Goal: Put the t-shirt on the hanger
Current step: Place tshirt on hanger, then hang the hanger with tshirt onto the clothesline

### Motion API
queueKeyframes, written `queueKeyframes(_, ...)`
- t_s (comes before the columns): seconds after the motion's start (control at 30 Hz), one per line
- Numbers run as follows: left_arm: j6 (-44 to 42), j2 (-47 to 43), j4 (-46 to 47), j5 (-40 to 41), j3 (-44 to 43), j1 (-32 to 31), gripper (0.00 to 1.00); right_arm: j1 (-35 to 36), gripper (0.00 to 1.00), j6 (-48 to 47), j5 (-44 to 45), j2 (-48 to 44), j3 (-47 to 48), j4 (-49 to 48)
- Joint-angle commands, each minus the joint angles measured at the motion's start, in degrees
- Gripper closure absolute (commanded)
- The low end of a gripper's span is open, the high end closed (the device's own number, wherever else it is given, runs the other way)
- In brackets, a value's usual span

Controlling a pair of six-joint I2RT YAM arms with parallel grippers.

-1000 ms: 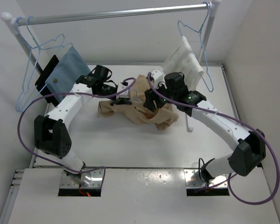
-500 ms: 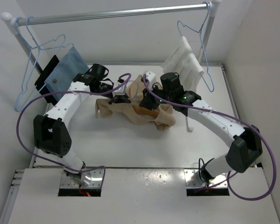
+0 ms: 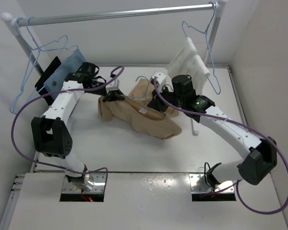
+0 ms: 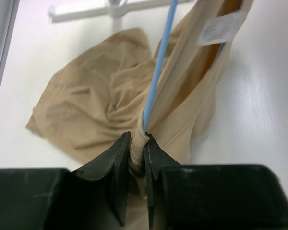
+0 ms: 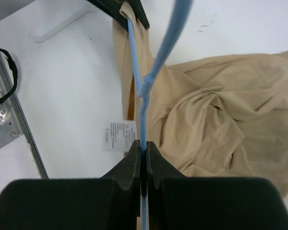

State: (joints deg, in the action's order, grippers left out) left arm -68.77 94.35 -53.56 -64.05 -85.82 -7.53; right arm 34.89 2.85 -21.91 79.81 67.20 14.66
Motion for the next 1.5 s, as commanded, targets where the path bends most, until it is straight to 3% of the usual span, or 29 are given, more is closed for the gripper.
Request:
queueKeyframes(0.0,-1.8,0.8,-0.1,1.0,-2.2,2.7,0.77,-0.4,1.00,-2.1,2.1,-4.5,-0.2,1.8)
queueKeyframes(0.07,-2.4,0.8,-0.7,1.6,-2.2,3.3,0.73,-0.4,1.00,-2.6,2.8,-5.0,1.1,2.4)
queueKeyframes(0.1,-2.9,0.8,-0.7,1.6,-2.2,3.3,0.64,-0.4,1.00,-2.6,3.4,-5.0,1.1,3.0)
queueKeyframes(0.2,-2.9,0.8,-0.7,-1.8,-2.2,3.3,0.52,-0.4,1.00,-3.1,3.5,-5.0,2.8,3.0)
queueKeyframes(0.27,-2.1,0.2,-0.7,-3.6,-2.7,3.3,0.37,-0.4,1.00,-3.1,2.9,-3.6,4.2,3.0)
queueKeyframes(0.3,-1.3,0.2,-0.7,-5.3,-3.5,3.3,0.26,-0.4,1.00,-2.5,3.4,-3.6,5.0,3.0)
queueKeyframes(0.33,-0.4,0.2,-0.7,-5.9,-4.8,3.3,0.00,-0.4,1.00,-2.5,3.5,-3.1,5.0,2.4)
queueKeyframes(0.63,8.6,0.2,1.1,-10.0,-12.7,3.3,0.00,0.7,1.00,0.9,13.4,1.4,11.7,-1.1)
queueKeyframes(0.7,15.5,0.2,4.7,-7.9,-13.3,3.3,0.00,1.3,1.00,0.9,15.2,2.4,14.3,-0.3)
queueKeyframes(0.8,24.9,-1.5,13.1,3.3,-11.7,0.4,0.00,1.8,1.00,0.9,20.8,4.2,17.3,0.8)
queueKeyframes(0.83,27.7,-2.3,18.4,13.2,-10.6,-0.8,0.00,1.8,1.00,1.5,24.3,4.2,18.1,0.8)
queueKeyframes(0.93,33.7,-3.6,21.5,25.8,-8.1,-4.3,0.00,3.0,1.00,1.5,30.8,5.3,21.6,1.3)
queueKeyframes(1.27,40.6,-7.5,23.2,44.4,-4.0,-10.1,0.00,4.6,1.00,0.4,42.4,4.6,26.8,0.8)
queueKeyframes(1.47,42.9,-11.6,23.2,49.7,2.1,-12.0,0.00,4.6,1.00,-1.5,46.9,-1.0,21.5,-4.1)
